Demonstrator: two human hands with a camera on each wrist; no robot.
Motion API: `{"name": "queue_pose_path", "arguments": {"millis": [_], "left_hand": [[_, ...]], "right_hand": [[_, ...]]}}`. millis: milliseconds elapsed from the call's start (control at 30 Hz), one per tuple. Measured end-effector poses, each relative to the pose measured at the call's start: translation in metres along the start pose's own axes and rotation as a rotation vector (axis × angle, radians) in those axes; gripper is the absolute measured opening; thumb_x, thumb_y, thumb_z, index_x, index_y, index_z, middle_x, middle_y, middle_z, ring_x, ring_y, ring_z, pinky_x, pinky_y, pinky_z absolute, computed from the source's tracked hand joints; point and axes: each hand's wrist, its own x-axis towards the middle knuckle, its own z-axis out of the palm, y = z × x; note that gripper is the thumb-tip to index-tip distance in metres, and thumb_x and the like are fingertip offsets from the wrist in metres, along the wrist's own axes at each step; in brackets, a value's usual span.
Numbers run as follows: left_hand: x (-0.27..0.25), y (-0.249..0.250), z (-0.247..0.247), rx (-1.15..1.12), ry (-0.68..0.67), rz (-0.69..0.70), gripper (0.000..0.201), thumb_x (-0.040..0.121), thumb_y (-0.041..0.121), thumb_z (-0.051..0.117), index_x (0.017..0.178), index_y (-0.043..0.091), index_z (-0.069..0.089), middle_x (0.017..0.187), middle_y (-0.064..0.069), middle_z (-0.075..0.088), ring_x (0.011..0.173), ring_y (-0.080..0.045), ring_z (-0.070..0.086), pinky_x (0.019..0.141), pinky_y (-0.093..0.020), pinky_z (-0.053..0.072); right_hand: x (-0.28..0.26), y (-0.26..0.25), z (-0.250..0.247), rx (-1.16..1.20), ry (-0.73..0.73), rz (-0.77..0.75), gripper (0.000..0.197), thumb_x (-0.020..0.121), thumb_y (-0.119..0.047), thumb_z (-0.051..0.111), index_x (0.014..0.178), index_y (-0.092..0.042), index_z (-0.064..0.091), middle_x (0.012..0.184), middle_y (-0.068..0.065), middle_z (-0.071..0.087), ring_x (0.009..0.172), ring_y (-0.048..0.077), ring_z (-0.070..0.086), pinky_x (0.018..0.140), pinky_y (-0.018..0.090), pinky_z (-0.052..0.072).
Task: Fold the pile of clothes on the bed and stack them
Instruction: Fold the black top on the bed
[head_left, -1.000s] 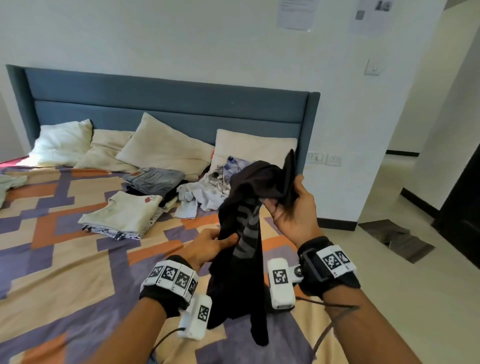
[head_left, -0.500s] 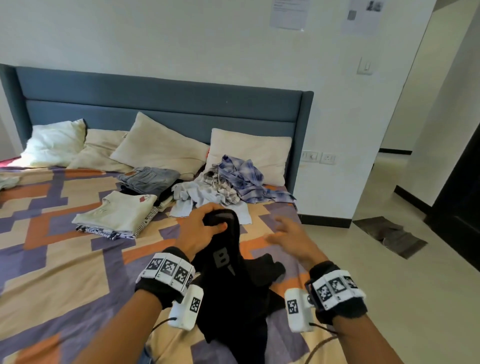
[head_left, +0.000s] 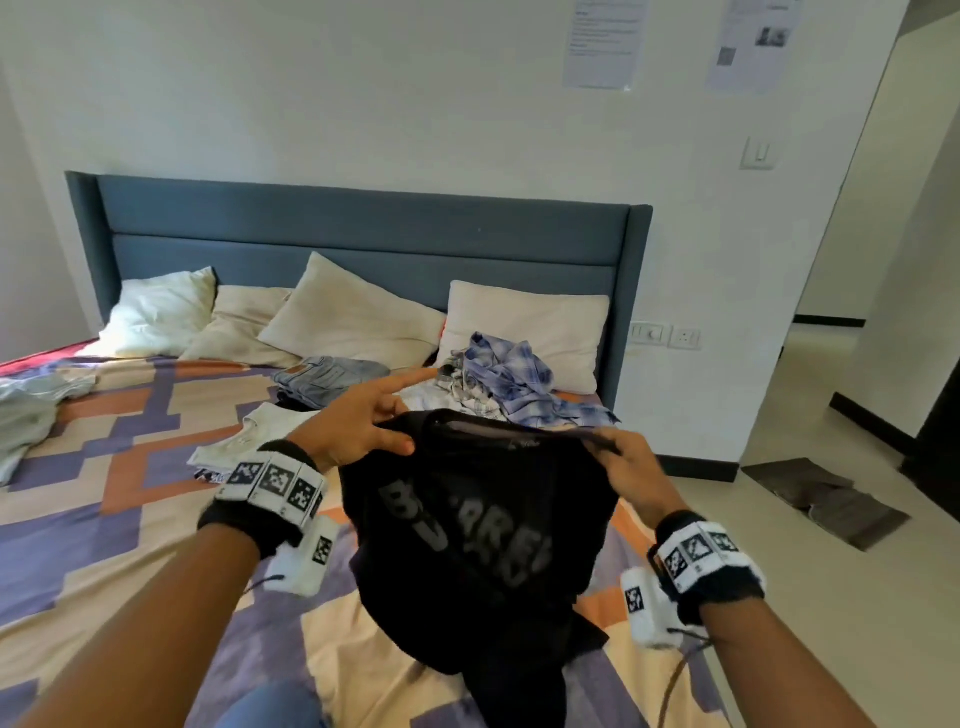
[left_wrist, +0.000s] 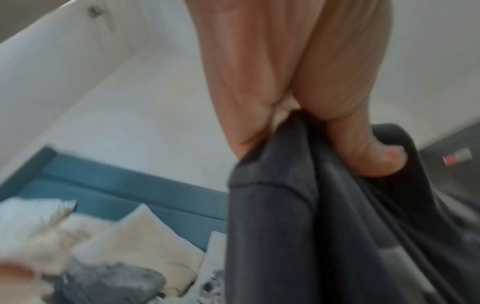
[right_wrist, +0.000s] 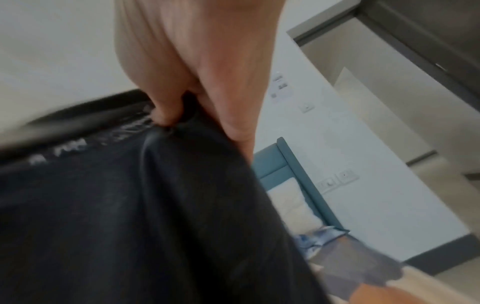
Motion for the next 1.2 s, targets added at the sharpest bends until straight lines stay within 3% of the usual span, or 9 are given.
{"name": "queue_pose_path", "arguments": {"millis": [133, 267, 400, 533, 733, 833, 933, 1067, 1200], "left_hand": [[0.017, -0.014, 0.000, 0.459, 0.321, -0.090, 0.036, 0.074, -0.007, 0.073, 0.101, 0.017, 0.074, 0.100, -0.009, 0.072, 0.100, -0.026, 0.064, 0.089, -0.027, 0.043], [0.014, -0.013, 0.012, 0.031, 0.677, -0.069, 0.025, 0.084, -0.013, 0.056, 0.096, 0.007, 0.065, 0.091, -0.006, 0.067, 0.092, -0.024, 0.061, 0.084, -0.028, 0.048], [-0.005, -0.019, 0.010, -0.262, 0.301, -0.034, 0.020, 0.088, -0.011, 0.058, 0.096, 0.007, 0.058, 0.091, -0.015, 0.063, 0.087, -0.027, 0.059, 0.074, -0.022, 0.050], [-0.014, -0.042, 0.012, 0.494, -0.286, -0.410, 0.044, 0.076, 0.018, 0.080, 0.116, 0.018, 0.063, 0.113, -0.007, 0.064, 0.105, -0.024, 0.060, 0.091, -0.031, 0.046], [0.006, -0.090, 0.052, 0.813, -0.094, -0.729, 0.034, 0.100, 0.016, 0.046, 0.125, -0.001, 0.059, 0.129, -0.017, 0.059, 0.122, -0.019, 0.056, 0.093, -0.024, 0.041], [0.035, -0.075, 0.022, 0.460, 0.366, -0.388, 0.024, 0.088, 0.004, 0.057, 0.109, 0.004, 0.068, 0.115, -0.011, 0.062, 0.112, -0.013, 0.059, 0.096, -0.023, 0.043], [0.072, -0.005, 0.001, -0.309, 0.684, -0.020, 0.058, 0.083, 0.006, 0.043, 0.124, 0.042, 0.061, 0.123, 0.007, 0.061, 0.113, -0.014, 0.057, 0.103, -0.029, 0.044], [0.074, 0.062, -0.020, 0.078, 0.723, 0.422, 0.097, 0.082, -0.016, 0.036, 0.145, 0.056, 0.021, 0.132, 0.013, 0.053, 0.107, 0.000, 0.056, 0.096, -0.017, 0.045], [0.053, -0.013, -0.022, 0.522, 0.554, 0.111, 0.083, 0.088, -0.004, 0.046, 0.147, 0.051, 0.027, 0.149, -0.012, 0.043, 0.126, -0.028, 0.050, 0.105, -0.043, 0.044]], "right_hand": [[0.019, -0.027, -0.004, 0.138, 0.151, 0.014, 0.013, 0.092, -0.015, 0.067, 0.084, -0.023, 0.072, 0.086, -0.001, 0.070, 0.083, 0.013, 0.065, 0.073, 0.025, 0.047], [0.021, -0.031, 0.000, -0.137, 0.031, 0.046, 0.022, 0.076, -0.042, 0.082, 0.078, -0.022, 0.071, 0.084, -0.005, 0.070, 0.085, 0.014, 0.066, 0.078, 0.031, 0.050], [0.015, -0.024, -0.015, -0.437, -0.395, 0.106, 0.057, 0.063, -0.054, 0.086, 0.111, -0.027, 0.069, 0.116, -0.002, 0.066, 0.111, 0.018, 0.060, 0.101, 0.037, 0.046], [0.006, -0.003, -0.019, -0.998, -0.707, 0.285, 0.066, 0.080, -0.035, 0.078, 0.136, -0.014, 0.052, 0.139, 0.005, 0.051, 0.128, 0.026, 0.047, 0.103, 0.031, 0.037], [0.018, 0.017, 0.004, -0.906, -0.674, 0.507, 0.033, 0.102, -0.023, 0.044, 0.130, -0.007, 0.051, 0.133, 0.009, 0.055, 0.118, 0.027, 0.054, 0.100, 0.036, 0.043], [0.040, -0.015, 0.008, 0.072, -0.239, 0.674, 0.024, 0.101, -0.010, 0.042, 0.119, -0.016, 0.057, 0.120, 0.011, 0.062, 0.095, 0.031, 0.067, 0.076, 0.047, 0.059], [0.073, -0.071, -0.004, 0.530, 0.096, 0.252, 0.047, 0.104, -0.008, 0.034, 0.140, -0.036, 0.047, 0.144, 0.001, 0.047, 0.122, 0.026, 0.053, 0.076, 0.049, 0.060], [0.081, -0.132, -0.032, 0.277, 0.152, -0.447, 0.081, 0.098, 0.012, 0.039, 0.149, -0.050, 0.023, 0.159, -0.015, 0.026, 0.144, 0.006, 0.030, 0.115, 0.025, 0.032], [0.047, -0.083, -0.038, -0.408, 0.011, -0.276, 0.080, 0.091, 0.015, 0.042, 0.156, -0.026, 0.017, 0.144, -0.004, 0.047, 0.127, 0.012, 0.051, 0.102, 0.015, 0.033]]}}
